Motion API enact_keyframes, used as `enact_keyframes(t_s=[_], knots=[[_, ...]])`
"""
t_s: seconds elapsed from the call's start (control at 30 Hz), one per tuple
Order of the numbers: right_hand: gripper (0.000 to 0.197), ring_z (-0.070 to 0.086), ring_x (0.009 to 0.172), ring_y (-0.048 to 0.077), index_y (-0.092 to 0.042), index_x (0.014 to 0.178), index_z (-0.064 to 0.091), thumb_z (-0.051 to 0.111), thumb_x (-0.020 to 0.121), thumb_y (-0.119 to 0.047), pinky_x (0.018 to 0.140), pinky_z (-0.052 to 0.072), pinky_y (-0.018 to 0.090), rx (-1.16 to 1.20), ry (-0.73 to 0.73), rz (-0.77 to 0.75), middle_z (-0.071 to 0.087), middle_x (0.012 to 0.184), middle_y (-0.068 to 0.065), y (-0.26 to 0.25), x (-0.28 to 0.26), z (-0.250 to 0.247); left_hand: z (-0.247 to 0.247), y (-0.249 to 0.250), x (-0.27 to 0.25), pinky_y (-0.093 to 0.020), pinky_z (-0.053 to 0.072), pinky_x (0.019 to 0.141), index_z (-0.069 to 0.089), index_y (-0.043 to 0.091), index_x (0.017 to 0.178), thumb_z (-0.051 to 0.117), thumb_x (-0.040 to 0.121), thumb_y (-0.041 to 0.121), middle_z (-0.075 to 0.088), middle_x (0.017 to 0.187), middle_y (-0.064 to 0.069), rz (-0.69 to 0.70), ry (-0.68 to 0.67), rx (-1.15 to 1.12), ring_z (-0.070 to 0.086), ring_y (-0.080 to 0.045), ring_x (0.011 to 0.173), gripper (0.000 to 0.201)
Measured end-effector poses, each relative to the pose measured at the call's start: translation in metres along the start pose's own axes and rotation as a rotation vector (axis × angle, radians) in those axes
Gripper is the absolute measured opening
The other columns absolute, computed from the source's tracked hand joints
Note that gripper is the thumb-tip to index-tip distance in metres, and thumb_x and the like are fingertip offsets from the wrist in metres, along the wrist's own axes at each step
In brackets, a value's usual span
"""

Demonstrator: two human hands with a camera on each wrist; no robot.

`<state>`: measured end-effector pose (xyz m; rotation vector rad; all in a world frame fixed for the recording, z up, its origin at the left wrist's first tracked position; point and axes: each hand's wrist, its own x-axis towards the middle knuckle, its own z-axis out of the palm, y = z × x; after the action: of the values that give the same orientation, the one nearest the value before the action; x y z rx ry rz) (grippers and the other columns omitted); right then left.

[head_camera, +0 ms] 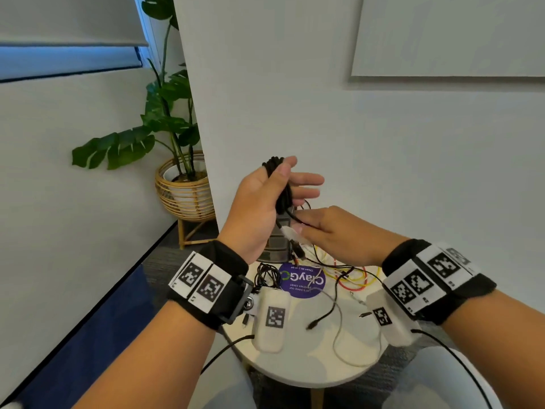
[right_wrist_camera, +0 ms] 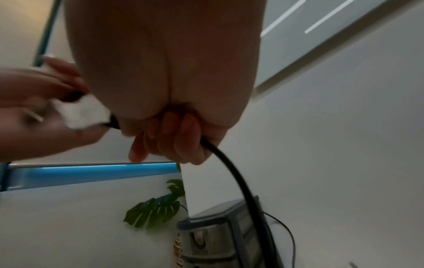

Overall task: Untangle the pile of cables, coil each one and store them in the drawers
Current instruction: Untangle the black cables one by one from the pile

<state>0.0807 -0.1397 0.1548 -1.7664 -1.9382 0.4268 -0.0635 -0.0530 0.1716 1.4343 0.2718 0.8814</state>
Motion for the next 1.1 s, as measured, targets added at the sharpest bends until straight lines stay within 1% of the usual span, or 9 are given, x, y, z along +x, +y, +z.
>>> enact_keyframes(t_s=[0.1, 0.2, 0.27, 0.33, 0.43, 0.67, 0.9, 0.97, 1.1], knots=[[0.025, 0.051, 0.061, -0.003, -0.028, 0.082, 0.055, 0.050, 0.106, -0.025, 0.061, 0.037, 0.013, -0.135, -0.104, -0.069, 0.056, 0.064, -0.029, -0.014, -0.001, -0.018, 0.002, -0.001, 0.004, -0.016, 0.054, 0.085, 0.041, 0.014, 0.148, 0.036, 0.112, 0.020, 0.078, 0.110, -0.002, 0.007, -0.020, 0.202, 0.074, -0.008, 0.101, 0.037], [0.026, 0.046, 0.058, 0.008, -0.016, 0.077, 0.057, 0.059, 0.102, -0.024, 0.058, 0.033, 0.019, -0.178, -0.082, -0.131, 0.052, 0.064, -0.018, -0.021, 0.002, -0.041, -0.004, -0.001, 0.009, -0.003, 0.046, 0.085, 0.046, 0.015, 0.147, 0.039, 0.111, 0.021, 0.070, 0.099, 0.025, 0.029, -0.026, 0.450, 0.065, 0.015, 0.098, 0.037], [0.025, 0.044, 0.056, 0.008, -0.014, 0.077, 0.060, 0.063, 0.099, -0.024, 0.056, 0.033, 0.017, -0.195, -0.044, -0.160, 0.050, 0.060, -0.014, -0.026, 0.004, -0.058, -0.009, 0.002, 0.012, -0.017, 0.049, 0.099, 0.061, 0.011, 0.134, 0.042, 0.110, 0.023, 0.067, 0.096, 0.025, 0.022, -0.013, 0.519, 0.065, 0.007, 0.105, 0.032], [0.016, 0.050, 0.061, 0.005, -0.017, 0.085, 0.069, 0.065, 0.098, -0.024, 0.059, 0.035, 0.014, -0.217, -0.012, -0.182, 0.057, 0.064, -0.016, -0.029, 0.006, -0.073, -0.013, 0.007, 0.009, -0.032, 0.056, 0.087, 0.067, 0.010, 0.110, 0.039, 0.111, 0.022, 0.070, 0.078, 0.008, -0.028, -0.064, 0.460, 0.072, -0.021, 0.081, 0.030], [0.014, 0.053, 0.067, 0.007, -0.022, 0.091, 0.071, 0.063, 0.099, -0.030, 0.060, 0.037, 0.018, -0.239, 0.117, -0.177, 0.062, 0.071, -0.016, -0.025, 0.010, -0.091, -0.016, 0.015, 0.005, -0.037, 0.033, 0.050, 0.073, 0.014, 0.085, 0.035, 0.111, 0.029, 0.048, 0.052, -0.001, -0.085, -0.170, 0.359, 0.037, -0.017, 0.041, 0.048], [0.029, 0.041, 0.049, 0.007, -0.025, 0.089, 0.060, 0.041, 0.108, -0.036, 0.046, 0.036, 0.019, 0.061, 0.296, -0.012, 0.046, 0.060, -0.012, 0.006, 0.016, -0.071, -0.020, 0.014, -0.003, -0.029, 0.014, 0.047, 0.071, -0.001, 0.119, 0.051, 0.101, 0.035, 0.029, 0.052, 0.006, -0.109, -0.338, -0.048, 0.020, -0.007, 0.042, 0.044], [0.024, 0.045, 0.058, 0.005, -0.033, 0.085, 0.038, 0.036, 0.108, -0.038, 0.056, 0.036, 0.015, -0.198, -0.021, 0.065, 0.048, 0.072, -0.011, 0.003, -0.003, 0.001, -0.017, 0.028, 0.008, -0.025, 0.023, 0.057, 0.056, -0.004, 0.136, 0.038, 0.109, 0.034, 0.042, 0.062, 0.009, 0.051, -0.045, -0.311, 0.034, -0.004, 0.048, 0.050], [0.017, 0.047, 0.063, 0.006, -0.030, 0.096, 0.040, 0.034, 0.109, -0.040, 0.056, 0.034, 0.018, -0.302, -0.069, 0.036, 0.048, 0.077, -0.011, -0.009, -0.004, 0.010, -0.016, 0.023, 0.010, -0.018, 0.040, 0.059, 0.056, -0.004, 0.135, 0.040, 0.109, 0.032, 0.053, 0.073, 0.004, 0.040, 0.046, -0.365, 0.049, -0.004, 0.056, 0.047], [0.018, 0.050, 0.064, 0.013, -0.025, 0.097, 0.049, 0.038, 0.106, -0.038, 0.054, 0.032, 0.022, -0.554, -0.063, -0.056, 0.047, 0.075, -0.009, -0.037, -0.007, -0.005, -0.012, 0.008, 0.011, -0.020, 0.055, 0.074, 0.060, 0.011, 0.120, 0.044, 0.109, 0.027, 0.078, 0.089, -0.005, 0.038, 0.113, 0.004, 0.074, -0.012, 0.083, 0.026]])
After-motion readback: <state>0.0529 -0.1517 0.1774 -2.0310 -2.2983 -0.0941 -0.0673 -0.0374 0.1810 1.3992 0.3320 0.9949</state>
